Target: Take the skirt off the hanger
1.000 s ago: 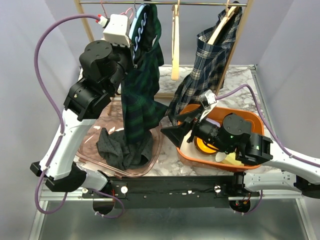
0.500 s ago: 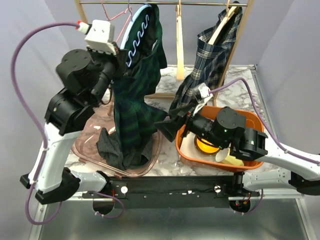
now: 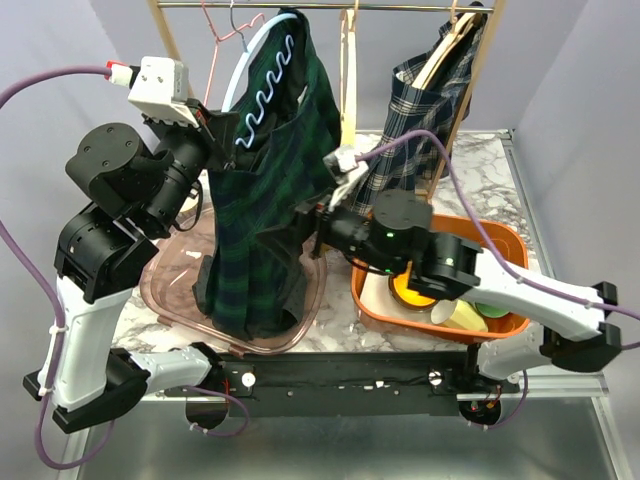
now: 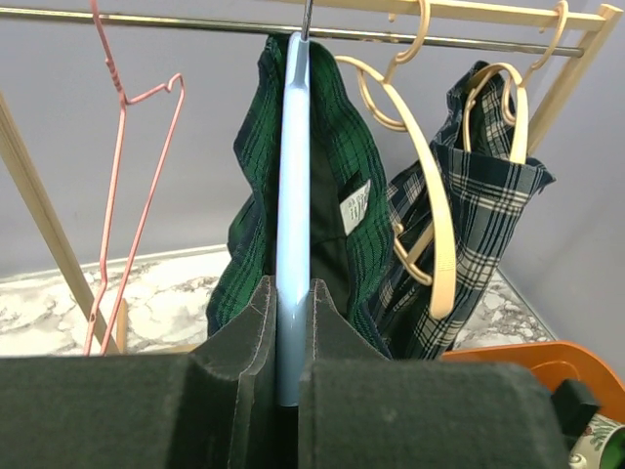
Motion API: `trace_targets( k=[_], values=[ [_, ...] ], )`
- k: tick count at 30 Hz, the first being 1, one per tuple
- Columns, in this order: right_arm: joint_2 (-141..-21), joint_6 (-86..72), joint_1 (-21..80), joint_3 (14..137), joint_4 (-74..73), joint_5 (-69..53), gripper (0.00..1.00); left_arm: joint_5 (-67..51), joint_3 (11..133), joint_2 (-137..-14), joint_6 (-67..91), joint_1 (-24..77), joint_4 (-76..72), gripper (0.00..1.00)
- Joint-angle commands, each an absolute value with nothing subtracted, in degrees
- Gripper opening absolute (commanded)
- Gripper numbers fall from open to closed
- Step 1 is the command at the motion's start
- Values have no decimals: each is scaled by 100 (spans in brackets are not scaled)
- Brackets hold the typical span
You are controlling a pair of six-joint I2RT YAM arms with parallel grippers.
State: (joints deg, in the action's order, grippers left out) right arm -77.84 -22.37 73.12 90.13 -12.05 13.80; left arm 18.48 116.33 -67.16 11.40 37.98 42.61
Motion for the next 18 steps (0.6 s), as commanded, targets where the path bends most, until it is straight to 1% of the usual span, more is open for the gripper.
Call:
trace_targets(
  k=[1,7,11,13,14,15,16,17,18],
  values=[
    [-8270,-2978,7391,9193,-695,1343,98,2196,11514,-6407,1572,3797,3261,0],
    [-8797,-3365,7611,9079,-62,2126,98,2452,11101,-6197,1898,3797,2909,0],
    [-9114,-3375,7611,9176,193,2031,96,2601,11022,-6196,1951,3797,2830,0],
    [-9306,-3340,7603,9255,167,1838,93,2619,11021,-6214,1951,3797,2821,0],
    [-9351,-3331,7611,9298,45,1802,88,2610,11030,-6214,1960,3788,2821,0],
    [-9395,-3322,7603,9299,18,1758,63,2593,11030,-6205,1969,3797,2813,0],
    [-9439,-3348,7611,9238,18,1758,47,2584,11048,-6205,1969,3797,2821,0],
    [-9413,-3357,7611,9168,-191,1775,36,2593,11100,-6205,1951,3788,2839,0],
    [-9378,-3357,7611,9028,-202,1801,20,2628,11153,-6222,1934,3788,2917,0]
  ],
)
